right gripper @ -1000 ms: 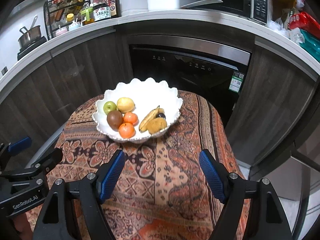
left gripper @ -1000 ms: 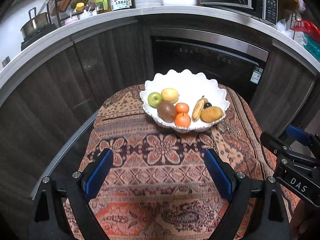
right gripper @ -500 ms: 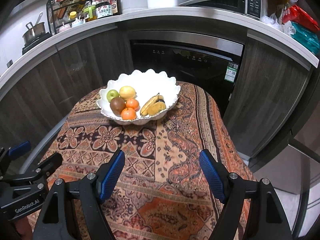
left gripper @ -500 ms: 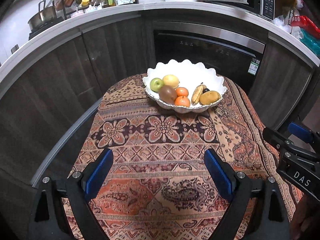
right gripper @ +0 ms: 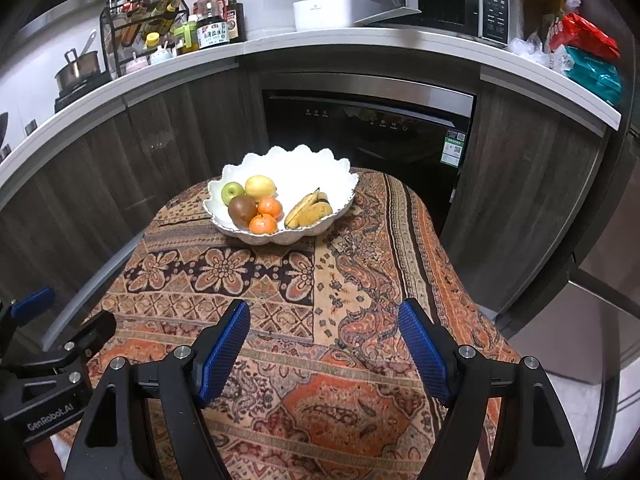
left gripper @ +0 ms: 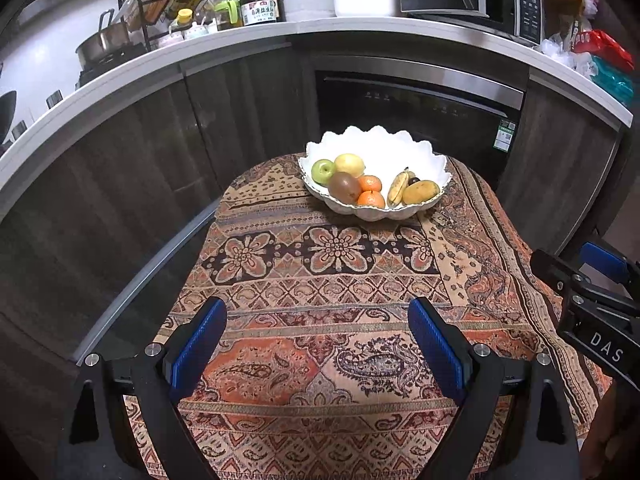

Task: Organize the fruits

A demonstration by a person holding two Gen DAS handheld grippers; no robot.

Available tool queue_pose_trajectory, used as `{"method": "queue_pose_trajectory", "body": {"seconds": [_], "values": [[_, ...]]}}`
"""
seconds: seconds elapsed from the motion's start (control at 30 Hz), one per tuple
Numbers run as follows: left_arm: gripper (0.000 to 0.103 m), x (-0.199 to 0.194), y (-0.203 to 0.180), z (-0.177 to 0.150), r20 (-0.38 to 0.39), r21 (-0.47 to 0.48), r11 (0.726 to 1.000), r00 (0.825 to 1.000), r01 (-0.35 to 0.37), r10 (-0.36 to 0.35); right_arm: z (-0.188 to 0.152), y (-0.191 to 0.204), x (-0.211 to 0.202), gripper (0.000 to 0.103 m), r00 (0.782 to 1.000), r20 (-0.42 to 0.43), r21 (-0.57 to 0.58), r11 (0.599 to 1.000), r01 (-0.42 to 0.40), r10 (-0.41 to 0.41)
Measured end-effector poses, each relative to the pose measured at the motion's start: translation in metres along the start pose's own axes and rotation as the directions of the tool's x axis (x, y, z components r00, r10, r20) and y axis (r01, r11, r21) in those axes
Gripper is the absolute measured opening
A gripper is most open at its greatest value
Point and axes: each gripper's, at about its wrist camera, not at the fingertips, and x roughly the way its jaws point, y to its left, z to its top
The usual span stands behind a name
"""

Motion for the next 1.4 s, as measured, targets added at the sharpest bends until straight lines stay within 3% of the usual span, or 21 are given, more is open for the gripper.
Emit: {"method": "queue_pose_trajectory", "body": {"seconds": [1.4], "values": [[0.093, -0.022, -0.004, 0.001, 0.04, 0.002, 1.0, 0.999, 0.004, -0.005, 0.001, -0.003, -0.024, 0.077, 0.999, 0.035, -0.007, 1.0, 0.004, -0.004]]}}
